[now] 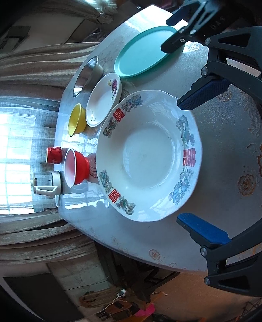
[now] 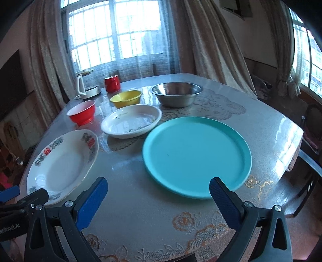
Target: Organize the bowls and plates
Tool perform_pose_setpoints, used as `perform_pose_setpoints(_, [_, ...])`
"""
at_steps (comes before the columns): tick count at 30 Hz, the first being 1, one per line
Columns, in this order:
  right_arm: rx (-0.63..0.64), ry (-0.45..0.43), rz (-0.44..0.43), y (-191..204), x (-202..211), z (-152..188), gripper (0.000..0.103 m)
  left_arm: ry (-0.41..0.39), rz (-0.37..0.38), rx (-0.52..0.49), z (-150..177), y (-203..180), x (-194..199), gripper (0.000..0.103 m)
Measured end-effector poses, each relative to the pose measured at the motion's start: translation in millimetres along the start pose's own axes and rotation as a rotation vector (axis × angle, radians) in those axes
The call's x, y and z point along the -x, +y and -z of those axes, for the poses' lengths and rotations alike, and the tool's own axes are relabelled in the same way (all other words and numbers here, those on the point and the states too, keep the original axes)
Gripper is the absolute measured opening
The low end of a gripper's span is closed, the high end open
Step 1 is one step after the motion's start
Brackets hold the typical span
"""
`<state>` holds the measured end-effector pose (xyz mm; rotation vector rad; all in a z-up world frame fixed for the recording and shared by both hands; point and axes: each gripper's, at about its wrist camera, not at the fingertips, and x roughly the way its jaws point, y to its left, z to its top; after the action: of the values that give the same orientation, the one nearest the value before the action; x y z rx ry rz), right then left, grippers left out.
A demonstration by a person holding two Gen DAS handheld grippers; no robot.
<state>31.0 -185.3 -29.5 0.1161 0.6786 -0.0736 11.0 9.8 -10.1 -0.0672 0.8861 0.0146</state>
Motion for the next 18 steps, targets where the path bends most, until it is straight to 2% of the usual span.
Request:
perform_pose_setpoints(4, [0.048, -0.040, -0.070, 11, 2, -1, 0.103, -0.013, 0.037, 0.044, -4, 14, -1, 0.103])
perform_pose_setpoints(7, [0.090, -0.054, -0.089, 19, 0, -3, 0.103, 0.000, 0.126, 0.130, -7, 34, -6, 0.103])
perform_pose_setpoints(9, [0.115, -0.037, -0.107, 24, -5, -4, 0.103, 0.033, 0.154, 0.174, -8, 42, -13, 0.103])
perform_pose_setpoints(12, [0.120, -0.020, -0.175, 28, -11, -6, 0.103, 0.060, 0.161, 0.213, -9, 52, -20, 0.103])
perform_pose_setpoints(15, [0.127, -0.021, -0.210, 34, -16, -10, 0.103, 0.034, 0.131, 0.238, -11, 60, -20, 0.103])
perform_pose_setpoints(18, [0.148, 0.006, -0.261, 43, -26, -16, 0.097, 0.035, 0.125, 0.230, -17, 67, -26, 0.103])
